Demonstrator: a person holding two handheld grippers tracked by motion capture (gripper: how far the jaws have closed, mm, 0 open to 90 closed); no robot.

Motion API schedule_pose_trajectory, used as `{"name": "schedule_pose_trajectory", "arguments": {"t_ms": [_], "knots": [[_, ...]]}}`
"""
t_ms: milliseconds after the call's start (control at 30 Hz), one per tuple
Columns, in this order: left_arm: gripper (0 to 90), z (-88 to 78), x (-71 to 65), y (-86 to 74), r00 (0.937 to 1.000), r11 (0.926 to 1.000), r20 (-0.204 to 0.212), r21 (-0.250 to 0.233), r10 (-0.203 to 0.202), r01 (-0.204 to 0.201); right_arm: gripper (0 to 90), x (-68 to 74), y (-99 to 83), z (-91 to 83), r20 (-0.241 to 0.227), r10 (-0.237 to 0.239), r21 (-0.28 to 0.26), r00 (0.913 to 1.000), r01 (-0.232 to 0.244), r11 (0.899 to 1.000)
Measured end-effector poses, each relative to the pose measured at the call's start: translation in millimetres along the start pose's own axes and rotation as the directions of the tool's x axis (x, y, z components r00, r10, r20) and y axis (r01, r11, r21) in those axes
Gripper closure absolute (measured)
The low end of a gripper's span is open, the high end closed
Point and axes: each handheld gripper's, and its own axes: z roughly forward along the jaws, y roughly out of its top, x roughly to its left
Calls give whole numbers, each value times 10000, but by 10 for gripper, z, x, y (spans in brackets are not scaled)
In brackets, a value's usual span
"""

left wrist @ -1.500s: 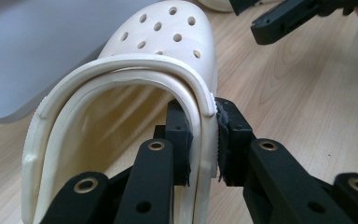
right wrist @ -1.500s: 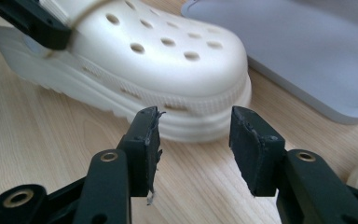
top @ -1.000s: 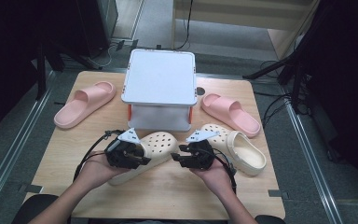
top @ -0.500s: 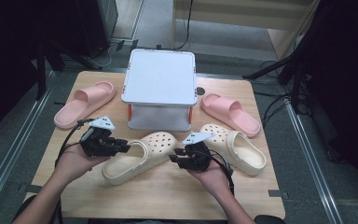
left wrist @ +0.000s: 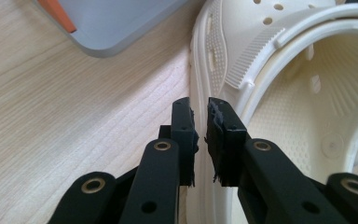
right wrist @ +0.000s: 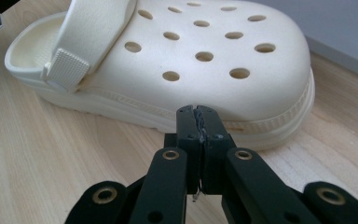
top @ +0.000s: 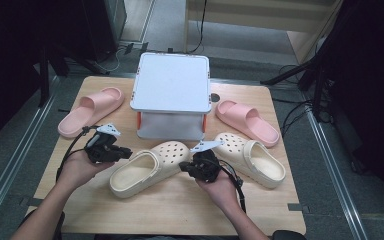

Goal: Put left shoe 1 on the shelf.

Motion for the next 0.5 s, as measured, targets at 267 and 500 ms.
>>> {"name": "schedule_pose_trajectory", "arguments": {"t_ms": [267, 500], "knots": [[831, 21, -5, -36, 9999, 10000, 100, -79, -52, 53, 885, -11, 1, 31, 417, -66, 11, 9991, 66, 10000], [862, 20, -33, -76, 9997, 9995, 186, -249, -175, 180, 889, -11, 8, 38, 457, -131, 41, 9989, 129, 9999]]}}
